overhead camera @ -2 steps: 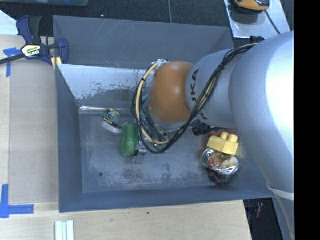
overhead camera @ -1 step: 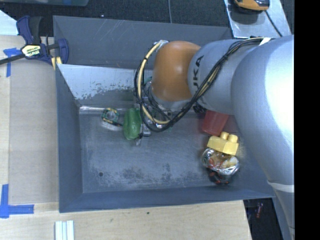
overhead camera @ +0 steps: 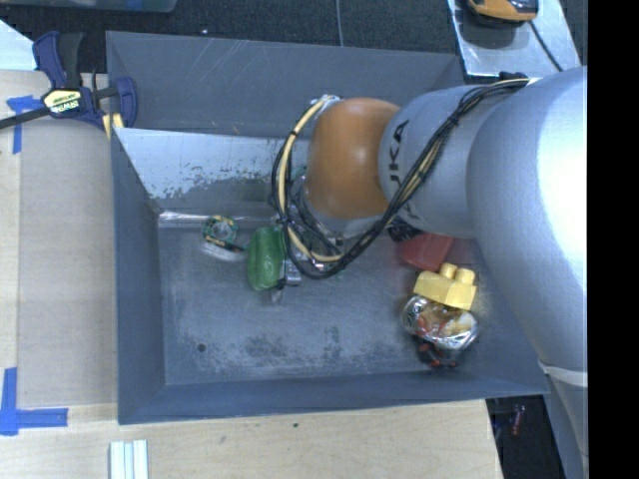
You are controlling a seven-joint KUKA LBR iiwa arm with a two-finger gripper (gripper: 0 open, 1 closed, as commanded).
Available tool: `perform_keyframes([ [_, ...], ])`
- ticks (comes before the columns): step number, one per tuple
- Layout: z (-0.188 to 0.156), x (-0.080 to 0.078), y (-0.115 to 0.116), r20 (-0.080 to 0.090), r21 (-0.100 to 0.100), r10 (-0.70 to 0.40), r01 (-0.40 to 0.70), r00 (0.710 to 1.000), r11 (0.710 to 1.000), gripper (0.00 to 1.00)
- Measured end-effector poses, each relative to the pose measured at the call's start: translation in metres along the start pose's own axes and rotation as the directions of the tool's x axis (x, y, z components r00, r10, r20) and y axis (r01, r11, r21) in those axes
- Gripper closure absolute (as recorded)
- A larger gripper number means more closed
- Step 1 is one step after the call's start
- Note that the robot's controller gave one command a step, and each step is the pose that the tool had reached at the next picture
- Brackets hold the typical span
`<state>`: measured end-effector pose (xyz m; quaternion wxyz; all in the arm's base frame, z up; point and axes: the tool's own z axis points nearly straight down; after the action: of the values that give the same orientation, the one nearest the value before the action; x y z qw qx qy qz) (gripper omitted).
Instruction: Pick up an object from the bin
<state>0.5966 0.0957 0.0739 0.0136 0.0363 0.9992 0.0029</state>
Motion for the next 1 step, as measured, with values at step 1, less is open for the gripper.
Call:
perform_keyframes([
  [1,0.0012,-0.0036,-0.0027,-0.002,-0.001,0.021,-0.021,1.0,1.0,0.0],
])
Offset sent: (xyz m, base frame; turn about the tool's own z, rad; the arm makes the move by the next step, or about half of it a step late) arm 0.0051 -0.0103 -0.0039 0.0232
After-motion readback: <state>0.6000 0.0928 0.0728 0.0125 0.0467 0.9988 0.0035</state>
